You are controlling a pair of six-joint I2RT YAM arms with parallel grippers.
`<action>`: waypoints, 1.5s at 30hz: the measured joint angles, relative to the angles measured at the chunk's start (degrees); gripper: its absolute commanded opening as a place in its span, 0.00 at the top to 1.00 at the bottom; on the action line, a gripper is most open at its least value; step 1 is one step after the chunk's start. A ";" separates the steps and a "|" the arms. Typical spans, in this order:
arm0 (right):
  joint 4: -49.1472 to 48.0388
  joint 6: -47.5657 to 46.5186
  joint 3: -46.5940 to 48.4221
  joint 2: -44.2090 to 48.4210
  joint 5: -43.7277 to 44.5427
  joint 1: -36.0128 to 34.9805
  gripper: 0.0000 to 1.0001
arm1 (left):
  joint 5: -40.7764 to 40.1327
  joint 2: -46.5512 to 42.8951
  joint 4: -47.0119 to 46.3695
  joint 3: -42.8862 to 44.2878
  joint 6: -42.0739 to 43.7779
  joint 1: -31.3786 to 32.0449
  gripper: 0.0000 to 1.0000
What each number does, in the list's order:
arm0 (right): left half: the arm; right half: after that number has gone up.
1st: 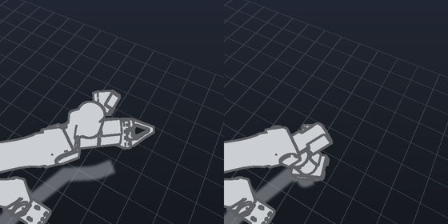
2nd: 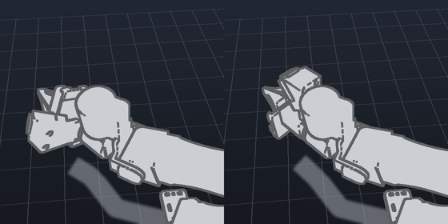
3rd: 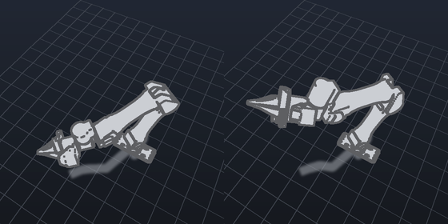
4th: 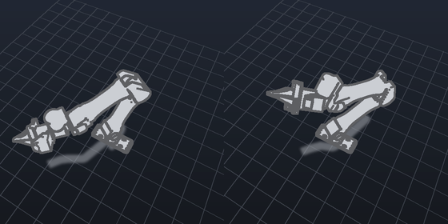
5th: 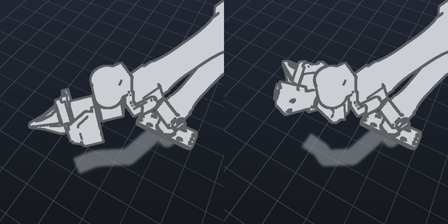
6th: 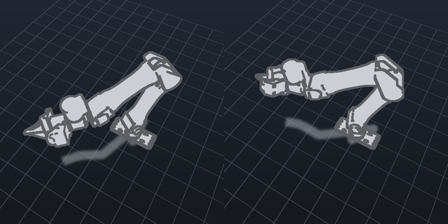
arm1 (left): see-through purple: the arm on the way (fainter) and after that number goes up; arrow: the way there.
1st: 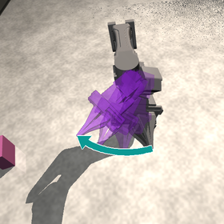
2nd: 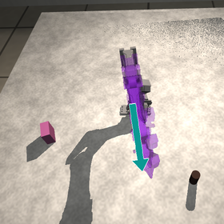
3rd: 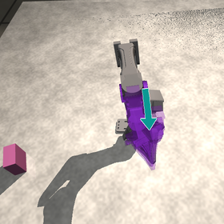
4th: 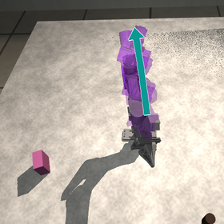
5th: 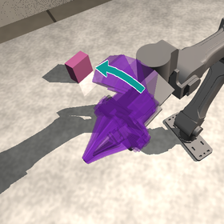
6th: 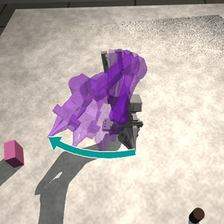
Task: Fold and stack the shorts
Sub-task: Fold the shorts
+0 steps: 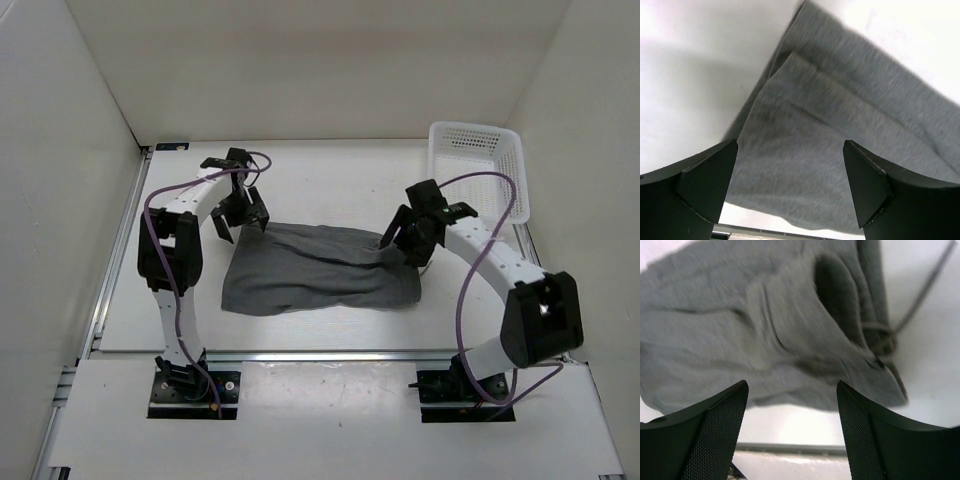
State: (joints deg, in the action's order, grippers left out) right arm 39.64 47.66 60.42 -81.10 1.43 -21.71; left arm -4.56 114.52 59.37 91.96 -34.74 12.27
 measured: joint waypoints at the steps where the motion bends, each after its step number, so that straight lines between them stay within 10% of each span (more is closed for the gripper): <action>1: -0.72 0.48 1.25 -2.05 0.07 0.00 0.24 | -0.04 1.20 0.22 1.27 0.07 0.07 0.05; 4: -2.10 1.73 4.50 -8.44 1.11 0.00 0.30 | -0.35 4.15 0.63 5.20 0.50 0.17 0.15; 9: -2.89 3.19 5.90 -14.86 3.06 0.00 0.84 | -0.85 7.76 0.66 9.60 1.44 0.24 0.89; 12: -2.82 3.39 6.19 -14.95 4.00 -0.02 0.99 | -0.87 9.03 1.01 10.34 2.21 0.24 0.90; 22: -1.86 2.86 8.31 -12.11 5.99 -0.17 1.00 | -2.97 9.66 2.40 11.08 2.71 0.24 0.87; 26: -1.77 2.67 8.79 -11.85 6.16 -0.17 1.00 | -3.10 9.35 2.97 11.91 3.45 0.24 0.30; 31: -1.42 2.67 8.81 -11.85 6.16 -0.17 1.00 | -1.66 9.49 3.19 12.26 4.07 0.24 0.23; 39: -1.01 2.67 8.81 -11.85 6.14 -0.17 1.00 | 1.66 12.68 3.04 12.46 5.79 0.24 0.90; 45: -1.01 2.47 8.81 -11.85 6.10 -0.17 1.00 | 1.90 13.05 3.19 12.48 6.45 0.24 0.90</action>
State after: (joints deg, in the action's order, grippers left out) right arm 38.63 50.13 69.23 -92.95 7.53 -21.89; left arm -2.66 127.57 62.57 104.44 -28.29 12.51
